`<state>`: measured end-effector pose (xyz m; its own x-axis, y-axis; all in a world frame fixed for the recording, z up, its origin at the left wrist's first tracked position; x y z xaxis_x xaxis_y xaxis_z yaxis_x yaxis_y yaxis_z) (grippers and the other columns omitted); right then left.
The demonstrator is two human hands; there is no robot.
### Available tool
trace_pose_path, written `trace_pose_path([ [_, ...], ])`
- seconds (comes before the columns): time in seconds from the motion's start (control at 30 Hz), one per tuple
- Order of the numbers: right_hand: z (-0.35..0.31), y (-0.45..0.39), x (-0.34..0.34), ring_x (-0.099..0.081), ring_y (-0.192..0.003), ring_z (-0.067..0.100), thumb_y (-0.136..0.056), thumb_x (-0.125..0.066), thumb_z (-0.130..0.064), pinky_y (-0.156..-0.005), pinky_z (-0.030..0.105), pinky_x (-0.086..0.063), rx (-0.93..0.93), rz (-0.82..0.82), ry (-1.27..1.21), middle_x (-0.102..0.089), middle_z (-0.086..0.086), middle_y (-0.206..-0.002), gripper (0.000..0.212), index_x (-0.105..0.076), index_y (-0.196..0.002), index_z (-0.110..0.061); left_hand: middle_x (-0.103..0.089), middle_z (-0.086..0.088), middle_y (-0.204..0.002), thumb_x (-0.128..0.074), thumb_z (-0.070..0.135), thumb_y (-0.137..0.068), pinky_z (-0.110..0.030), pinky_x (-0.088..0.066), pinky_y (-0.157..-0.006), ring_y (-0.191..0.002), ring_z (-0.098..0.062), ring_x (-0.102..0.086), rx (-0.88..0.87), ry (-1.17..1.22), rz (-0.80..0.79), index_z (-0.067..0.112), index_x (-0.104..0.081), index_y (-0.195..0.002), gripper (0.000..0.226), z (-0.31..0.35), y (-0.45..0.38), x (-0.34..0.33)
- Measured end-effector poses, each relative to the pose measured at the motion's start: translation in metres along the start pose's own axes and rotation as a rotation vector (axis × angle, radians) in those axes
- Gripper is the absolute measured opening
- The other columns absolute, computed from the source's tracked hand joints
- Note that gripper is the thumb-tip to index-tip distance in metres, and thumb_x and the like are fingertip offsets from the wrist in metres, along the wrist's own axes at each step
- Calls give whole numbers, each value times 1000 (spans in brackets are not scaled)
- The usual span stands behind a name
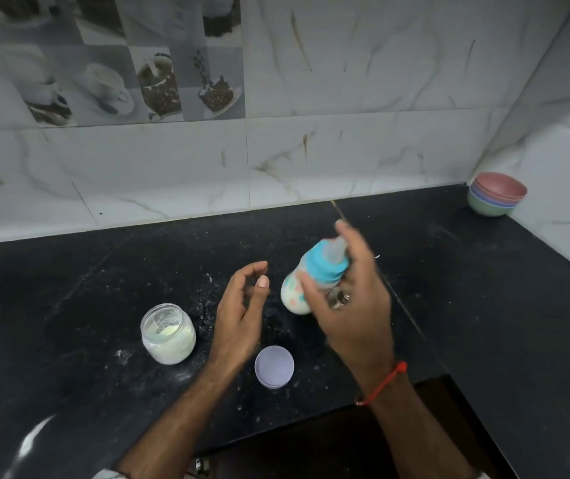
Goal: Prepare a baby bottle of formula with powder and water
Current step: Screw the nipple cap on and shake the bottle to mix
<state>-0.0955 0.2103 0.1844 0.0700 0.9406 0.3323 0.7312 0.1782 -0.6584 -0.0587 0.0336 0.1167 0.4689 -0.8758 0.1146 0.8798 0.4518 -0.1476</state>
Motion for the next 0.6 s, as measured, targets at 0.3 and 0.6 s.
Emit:
trace_pose_path([
  [0.3,21,-12,10,-58,-135,12,-92,-77,-36,-106,40,-55,-57,53,-28,-52,-10,-152,74,-37,-154,-39,-67,17,-131,-54,46,-104,-49,-57,-99,-113,-16,-69,21,-3,6,45,-62,-128,25,-4,0,4],
  [0.6,28,-20,14,-58,-135,15,-93,-79,-25,-105,45,-56,-23,98,-6,-51,-10,-152,75,-39,-155,-32,-66,14,-132,-55,37,-108,-49,-56,-100,-112,-20,-69,12,-8,3,38,-62,-131,25,-6,-1,4],
])
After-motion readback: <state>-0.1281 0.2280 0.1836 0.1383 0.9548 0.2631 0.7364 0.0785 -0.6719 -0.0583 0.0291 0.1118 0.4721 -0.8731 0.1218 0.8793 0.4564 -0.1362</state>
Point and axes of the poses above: each hand's wrist, its own y-axis away from the middle knuckle, its own x-axis out of the back of the hand, z = x × y, the point moved 5 cm from there along -y, towards the middle knuckle
